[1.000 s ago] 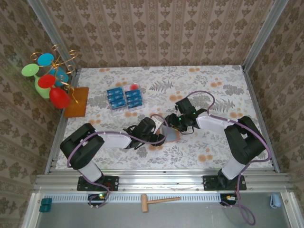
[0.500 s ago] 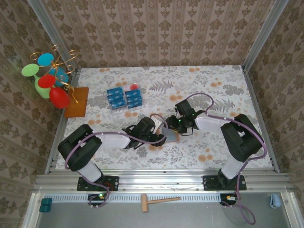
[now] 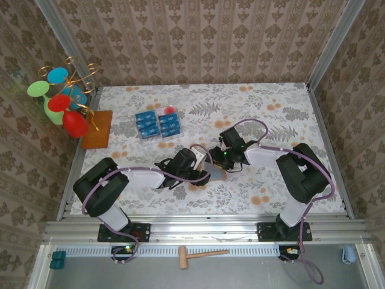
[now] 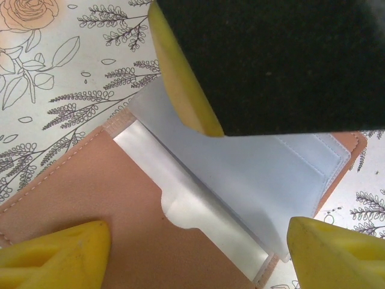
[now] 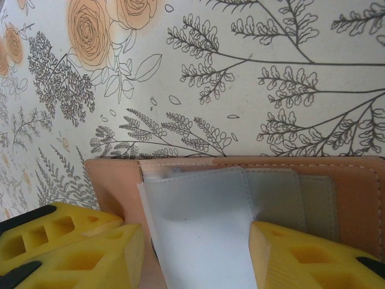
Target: Put the credit cards into the card holder
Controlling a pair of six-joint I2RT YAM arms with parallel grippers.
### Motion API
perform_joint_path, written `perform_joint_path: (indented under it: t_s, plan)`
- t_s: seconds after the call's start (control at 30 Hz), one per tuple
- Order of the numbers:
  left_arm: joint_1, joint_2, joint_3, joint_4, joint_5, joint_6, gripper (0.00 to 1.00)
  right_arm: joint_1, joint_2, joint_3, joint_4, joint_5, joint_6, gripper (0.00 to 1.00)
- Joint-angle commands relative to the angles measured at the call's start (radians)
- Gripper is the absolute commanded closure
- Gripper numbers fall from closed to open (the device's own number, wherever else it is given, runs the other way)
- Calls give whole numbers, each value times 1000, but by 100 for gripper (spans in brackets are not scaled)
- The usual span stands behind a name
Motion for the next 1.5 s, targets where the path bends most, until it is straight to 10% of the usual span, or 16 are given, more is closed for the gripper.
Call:
perform_joint_path:
  t_s: [0.0,1.47]
  plan:
    - [4,7,25,-18,13,6,21,10,20,-5,9,-18,17,50]
    - [3,139,90,-135,-42,6,30,-52,4,-22,19,-55,11,47]
